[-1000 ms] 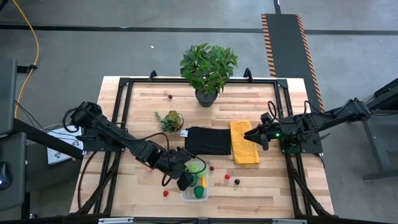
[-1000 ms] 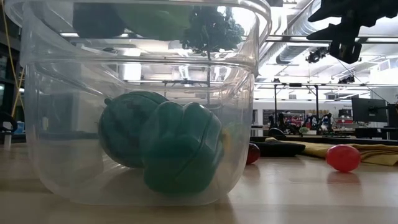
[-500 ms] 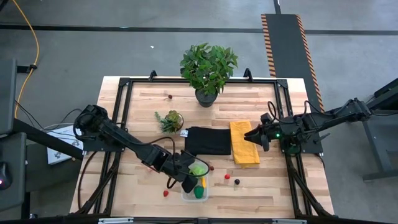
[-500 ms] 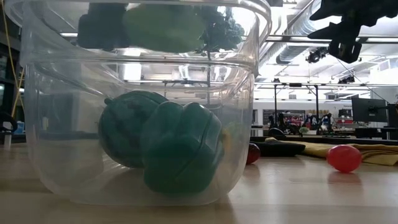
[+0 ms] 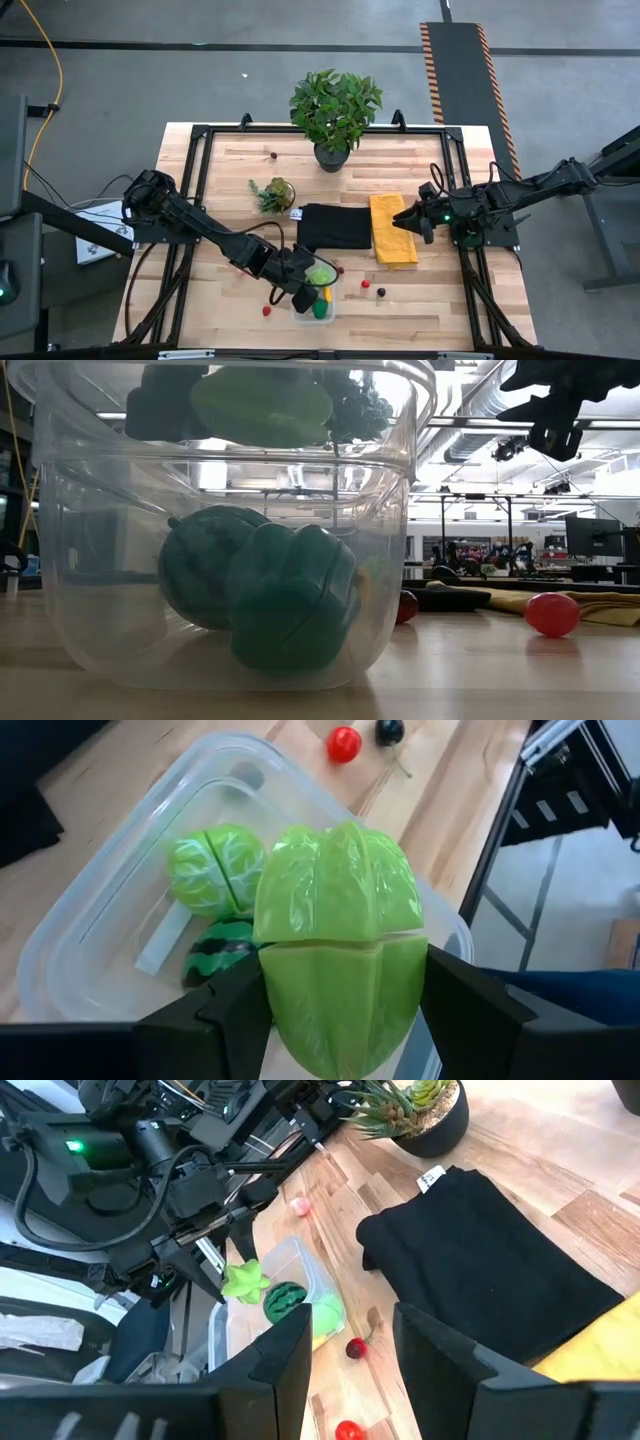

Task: Pick and placing Produce into tupperware
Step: Put the starfruit into the bin

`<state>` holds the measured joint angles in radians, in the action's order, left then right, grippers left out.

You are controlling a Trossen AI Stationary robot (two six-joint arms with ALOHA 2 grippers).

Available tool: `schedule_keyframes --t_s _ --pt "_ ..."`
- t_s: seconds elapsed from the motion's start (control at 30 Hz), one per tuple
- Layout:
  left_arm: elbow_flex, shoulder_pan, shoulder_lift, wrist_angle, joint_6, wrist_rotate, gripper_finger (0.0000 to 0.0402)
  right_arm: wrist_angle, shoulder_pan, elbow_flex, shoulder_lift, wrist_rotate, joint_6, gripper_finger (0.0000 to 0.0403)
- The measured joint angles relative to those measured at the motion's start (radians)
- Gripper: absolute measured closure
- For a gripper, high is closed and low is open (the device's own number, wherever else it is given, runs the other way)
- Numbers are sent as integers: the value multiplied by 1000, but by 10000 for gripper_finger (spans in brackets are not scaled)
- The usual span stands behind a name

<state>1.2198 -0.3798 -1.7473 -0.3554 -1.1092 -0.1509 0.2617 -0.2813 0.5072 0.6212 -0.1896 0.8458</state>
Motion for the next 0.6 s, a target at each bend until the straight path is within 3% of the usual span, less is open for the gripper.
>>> schedule_keyframes --t_s 0.6 --pt "0 0 0 15 342 100 194 0 0 0 0 -1 1 269"
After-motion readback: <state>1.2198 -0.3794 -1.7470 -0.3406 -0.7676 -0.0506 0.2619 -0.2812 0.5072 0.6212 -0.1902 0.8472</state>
